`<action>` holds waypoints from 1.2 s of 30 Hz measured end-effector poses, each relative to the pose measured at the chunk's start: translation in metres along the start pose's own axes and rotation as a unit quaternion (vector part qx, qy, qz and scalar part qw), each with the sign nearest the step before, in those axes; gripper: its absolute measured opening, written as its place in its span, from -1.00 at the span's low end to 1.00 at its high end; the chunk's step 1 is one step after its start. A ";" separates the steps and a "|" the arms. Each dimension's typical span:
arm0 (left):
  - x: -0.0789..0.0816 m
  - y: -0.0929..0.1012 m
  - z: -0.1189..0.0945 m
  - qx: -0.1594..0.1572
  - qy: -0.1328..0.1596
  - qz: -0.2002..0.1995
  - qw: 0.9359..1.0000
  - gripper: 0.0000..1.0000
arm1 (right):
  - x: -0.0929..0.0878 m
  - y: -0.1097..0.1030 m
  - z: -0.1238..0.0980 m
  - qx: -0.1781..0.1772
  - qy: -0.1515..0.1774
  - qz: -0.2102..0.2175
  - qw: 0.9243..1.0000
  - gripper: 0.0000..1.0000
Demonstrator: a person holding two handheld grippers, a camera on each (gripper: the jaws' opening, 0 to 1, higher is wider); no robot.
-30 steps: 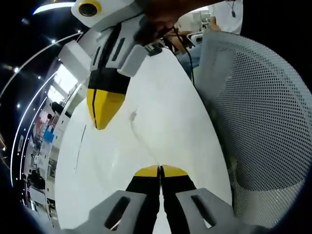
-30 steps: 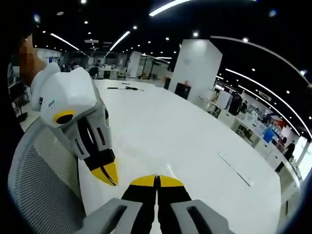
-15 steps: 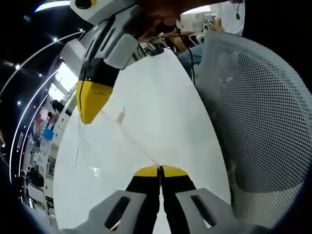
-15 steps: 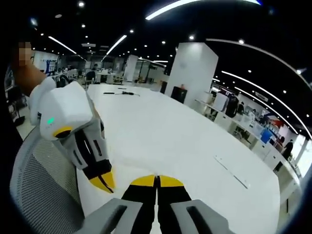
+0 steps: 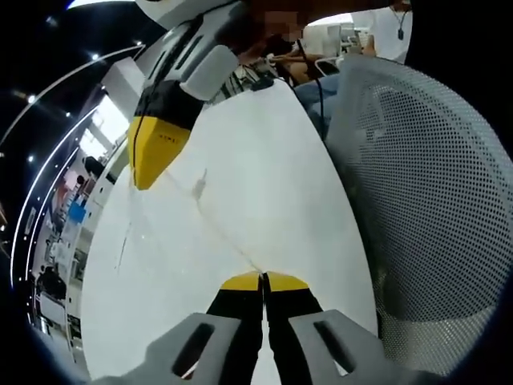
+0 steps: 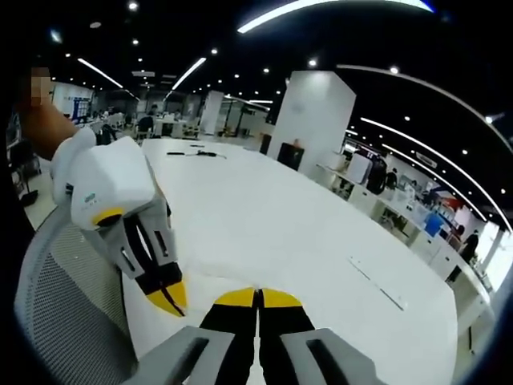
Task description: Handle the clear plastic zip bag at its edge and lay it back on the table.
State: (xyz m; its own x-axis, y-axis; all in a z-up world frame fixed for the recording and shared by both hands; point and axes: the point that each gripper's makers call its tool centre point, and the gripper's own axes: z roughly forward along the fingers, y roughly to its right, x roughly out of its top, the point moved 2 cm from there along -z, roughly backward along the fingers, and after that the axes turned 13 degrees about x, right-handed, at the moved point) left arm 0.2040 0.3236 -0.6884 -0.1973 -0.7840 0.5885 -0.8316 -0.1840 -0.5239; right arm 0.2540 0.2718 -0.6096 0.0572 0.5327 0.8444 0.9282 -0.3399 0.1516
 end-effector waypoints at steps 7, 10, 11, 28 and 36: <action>-0.005 -0.008 -0.001 0.002 -0.006 0.001 1.000 -1.00 | -0.002 -0.002 0.003 0.002 -0.012 -0.020 1.000 -1.00; -0.008 -0.011 -0.001 0.004 -0.014 -0.002 1.000 -1.00 | -0.003 -0.005 0.005 0.004 -0.018 -0.029 0.999 -1.00; -0.009 -0.011 -0.001 0.003 -0.015 -0.003 1.000 -1.00 | -0.004 -0.005 0.006 0.004 -0.018 -0.030 0.999 -1.00; 0.011 -0.021 -0.009 0.010 0.023 -0.069 0.997 -0.97 | -0.018 -0.017 0.015 0.013 -0.057 -0.046 0.997 -1.00; 0.019 -0.025 -0.016 0.014 0.040 -0.092 0.995 -0.94 | -0.027 -0.013 0.020 0.008 -0.071 -0.047 0.996 -1.00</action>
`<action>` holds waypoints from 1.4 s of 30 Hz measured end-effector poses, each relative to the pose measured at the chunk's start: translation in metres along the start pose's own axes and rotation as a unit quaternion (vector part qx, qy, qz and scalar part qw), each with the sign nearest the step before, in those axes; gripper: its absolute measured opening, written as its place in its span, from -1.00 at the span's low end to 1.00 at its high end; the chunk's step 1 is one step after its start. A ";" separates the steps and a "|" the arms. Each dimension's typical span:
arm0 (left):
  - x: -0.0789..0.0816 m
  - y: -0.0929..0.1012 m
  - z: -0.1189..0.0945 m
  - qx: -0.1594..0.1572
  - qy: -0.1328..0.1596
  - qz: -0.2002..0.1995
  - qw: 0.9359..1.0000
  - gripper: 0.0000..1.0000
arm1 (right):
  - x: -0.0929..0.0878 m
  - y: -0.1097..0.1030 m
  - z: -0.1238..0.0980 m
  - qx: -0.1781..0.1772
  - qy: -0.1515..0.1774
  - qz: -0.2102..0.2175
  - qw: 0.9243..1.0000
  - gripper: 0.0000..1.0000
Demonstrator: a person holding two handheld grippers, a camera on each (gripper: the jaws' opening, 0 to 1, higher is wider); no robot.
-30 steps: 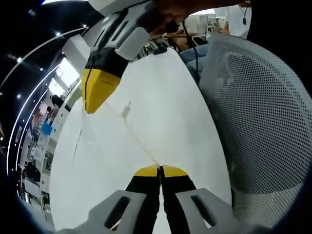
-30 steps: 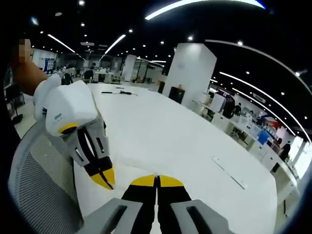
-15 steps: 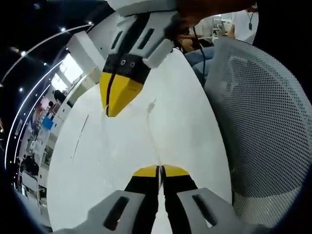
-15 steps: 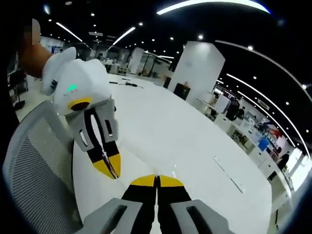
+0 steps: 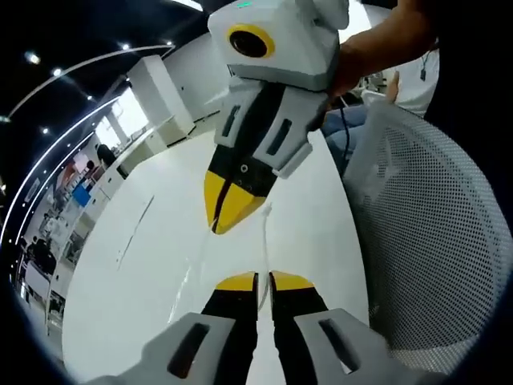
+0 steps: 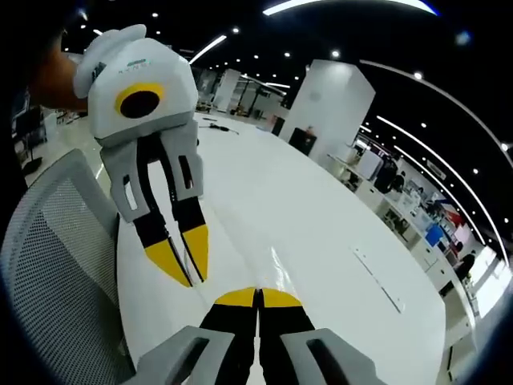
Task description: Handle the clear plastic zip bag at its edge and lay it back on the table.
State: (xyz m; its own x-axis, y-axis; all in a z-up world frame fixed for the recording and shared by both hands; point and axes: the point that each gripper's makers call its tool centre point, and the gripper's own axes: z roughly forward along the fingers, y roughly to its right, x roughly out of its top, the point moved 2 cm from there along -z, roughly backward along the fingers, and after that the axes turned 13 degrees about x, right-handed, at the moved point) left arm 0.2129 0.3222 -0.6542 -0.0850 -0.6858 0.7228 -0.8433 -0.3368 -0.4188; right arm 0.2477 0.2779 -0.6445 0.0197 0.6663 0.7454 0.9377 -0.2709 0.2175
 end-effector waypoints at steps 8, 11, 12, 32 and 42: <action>0.005 -0.005 -0.011 0.012 0.012 -0.043 0.999 -0.87 | -0.008 0.003 0.002 -0.011 -0.012 0.001 1.000 -1.00; 0.009 -0.007 -0.016 0.021 0.024 -0.072 0.997 -0.84 | -0.010 0.003 0.002 -0.015 -0.019 -0.002 1.000 -1.00; 0.009 -0.008 -0.018 0.024 0.027 -0.077 0.996 -0.83 | -0.010 0.003 0.002 -0.015 -0.019 0.000 1.000 -1.00; -0.007 -0.024 -0.052 0.084 0.031 -0.161 0.983 -0.70 | -0.028 0.023 -0.008 -0.063 -0.027 0.032 0.997 -1.00; -0.017 -0.025 -0.066 0.105 0.029 -0.193 0.975 -0.65 | -0.029 0.012 0.006 -0.047 -0.039 0.025 0.998 -1.00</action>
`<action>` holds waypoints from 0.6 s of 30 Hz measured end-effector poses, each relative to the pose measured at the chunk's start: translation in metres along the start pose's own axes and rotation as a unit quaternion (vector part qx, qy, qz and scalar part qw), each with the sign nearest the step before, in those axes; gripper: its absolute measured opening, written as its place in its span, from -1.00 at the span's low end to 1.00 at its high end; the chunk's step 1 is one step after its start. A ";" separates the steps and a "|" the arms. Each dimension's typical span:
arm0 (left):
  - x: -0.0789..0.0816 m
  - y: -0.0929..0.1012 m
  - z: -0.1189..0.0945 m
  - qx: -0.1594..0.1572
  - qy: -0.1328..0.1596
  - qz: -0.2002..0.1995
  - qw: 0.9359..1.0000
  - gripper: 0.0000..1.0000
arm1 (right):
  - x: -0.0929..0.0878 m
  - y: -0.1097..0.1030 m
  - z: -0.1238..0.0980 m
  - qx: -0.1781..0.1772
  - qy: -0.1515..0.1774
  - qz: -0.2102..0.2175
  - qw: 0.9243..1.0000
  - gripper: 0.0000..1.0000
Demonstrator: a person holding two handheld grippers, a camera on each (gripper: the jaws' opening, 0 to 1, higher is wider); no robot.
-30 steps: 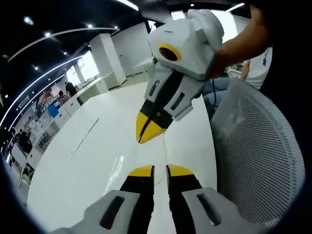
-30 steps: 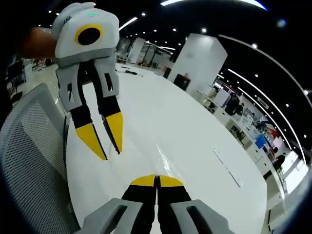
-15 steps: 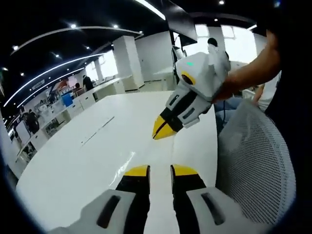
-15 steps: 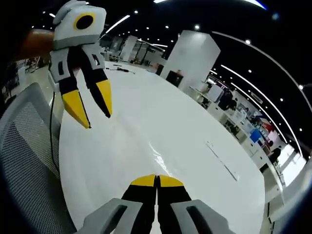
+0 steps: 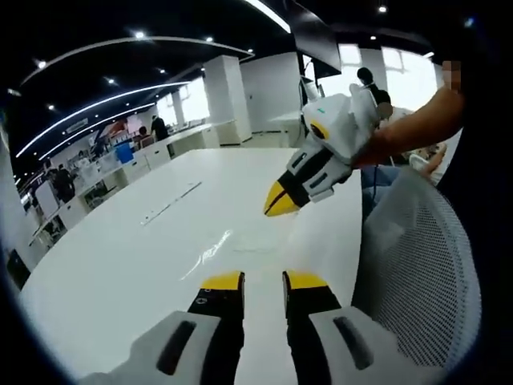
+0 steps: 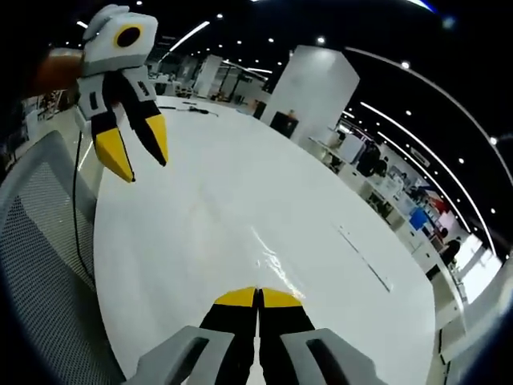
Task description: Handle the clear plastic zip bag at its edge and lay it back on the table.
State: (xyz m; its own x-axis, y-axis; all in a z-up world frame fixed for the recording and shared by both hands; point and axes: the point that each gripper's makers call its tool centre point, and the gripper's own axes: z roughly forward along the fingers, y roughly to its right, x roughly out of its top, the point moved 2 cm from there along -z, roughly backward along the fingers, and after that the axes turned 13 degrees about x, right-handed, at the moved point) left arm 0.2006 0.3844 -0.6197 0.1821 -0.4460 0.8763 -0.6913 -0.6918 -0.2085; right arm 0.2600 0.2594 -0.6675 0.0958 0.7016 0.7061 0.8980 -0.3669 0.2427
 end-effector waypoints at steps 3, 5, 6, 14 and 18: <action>-0.005 -0.002 -0.005 0.010 -0.002 -0.009 1.000 -0.64 | -0.001 -0.002 0.003 0.002 -0.005 0.000 1.000 -1.00; -0.007 -0.002 -0.007 0.014 -0.003 -0.016 1.000 -0.62 | -0.003 -0.001 0.004 -0.001 -0.009 0.001 1.000 -1.00; -0.009 -0.002 -0.009 0.016 -0.004 -0.020 1.000 -0.60 | -0.004 0.000 0.006 -0.002 -0.011 0.003 1.000 -1.00; -0.021 -0.001 -0.021 0.030 -0.011 -0.042 0.999 -0.58 | -0.011 0.004 0.012 -0.016 -0.021 0.021 0.999 -1.00; -0.026 -0.003 -0.025 0.035 -0.011 -0.049 0.998 -0.58 | -0.013 0.012 0.012 -0.037 -0.027 0.032 0.998 -1.00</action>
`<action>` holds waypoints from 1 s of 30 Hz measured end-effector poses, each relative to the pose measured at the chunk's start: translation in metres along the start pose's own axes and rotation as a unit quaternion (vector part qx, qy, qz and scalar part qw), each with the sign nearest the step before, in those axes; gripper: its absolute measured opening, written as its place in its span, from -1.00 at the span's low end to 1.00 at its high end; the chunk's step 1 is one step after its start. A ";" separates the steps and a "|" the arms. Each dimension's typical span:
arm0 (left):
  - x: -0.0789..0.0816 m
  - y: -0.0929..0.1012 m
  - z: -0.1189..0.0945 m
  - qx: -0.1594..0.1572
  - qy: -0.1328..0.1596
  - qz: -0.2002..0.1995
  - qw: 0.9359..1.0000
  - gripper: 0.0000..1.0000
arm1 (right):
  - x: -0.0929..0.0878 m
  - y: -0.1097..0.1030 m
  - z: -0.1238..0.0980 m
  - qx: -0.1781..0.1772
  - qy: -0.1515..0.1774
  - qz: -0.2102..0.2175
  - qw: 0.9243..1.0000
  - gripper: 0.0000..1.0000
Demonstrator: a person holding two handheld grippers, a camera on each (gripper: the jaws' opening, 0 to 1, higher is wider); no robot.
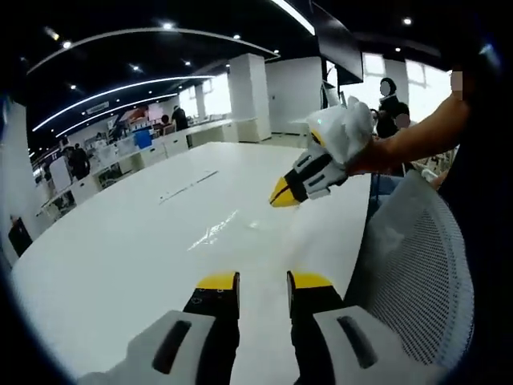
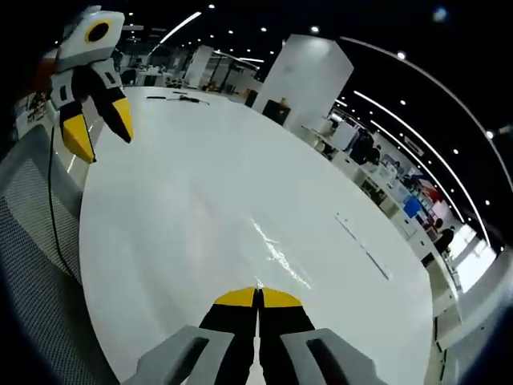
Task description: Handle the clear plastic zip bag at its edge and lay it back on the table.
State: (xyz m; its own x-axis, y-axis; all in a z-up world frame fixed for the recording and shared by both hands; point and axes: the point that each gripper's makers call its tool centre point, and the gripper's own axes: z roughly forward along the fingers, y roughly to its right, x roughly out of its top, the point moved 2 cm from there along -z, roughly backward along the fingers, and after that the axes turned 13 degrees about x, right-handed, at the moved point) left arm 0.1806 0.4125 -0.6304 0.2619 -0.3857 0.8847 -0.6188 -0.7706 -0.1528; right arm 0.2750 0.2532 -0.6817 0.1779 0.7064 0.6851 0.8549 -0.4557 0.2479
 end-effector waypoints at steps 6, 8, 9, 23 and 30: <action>-0.005 -0.003 -0.003 0.003 -0.002 -0.002 1.000 -0.57 | 0.003 -0.002 0.004 0.008 0.003 -0.016 1.000 -1.00; -0.005 -0.003 -0.004 0.004 -0.002 -0.005 1.000 -0.56 | 0.005 -0.005 0.006 0.015 0.007 -0.021 1.000 -1.00; -0.006 -0.004 -0.004 0.005 -0.002 -0.006 1.000 -0.56 | 0.005 -0.006 0.008 0.017 0.007 -0.023 1.000 -1.00; -0.028 0.006 -0.014 0.009 -0.013 -0.027 1.000 -0.42 | -0.002 -0.019 0.018 0.056 0.009 -0.041 0.998 -1.00; -0.033 0.007 -0.017 0.014 -0.017 -0.027 0.999 -0.42 | -0.010 -0.026 0.027 0.064 -0.017 -0.069 0.995 -1.00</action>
State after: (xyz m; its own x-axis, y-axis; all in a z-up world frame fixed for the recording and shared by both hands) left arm 0.1552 0.4278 -0.6531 0.3208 -0.3594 0.8763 -0.5818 -0.8049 -0.1172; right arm 0.2643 0.2724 -0.7140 0.0692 0.7759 0.6270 0.9267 -0.2827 0.2476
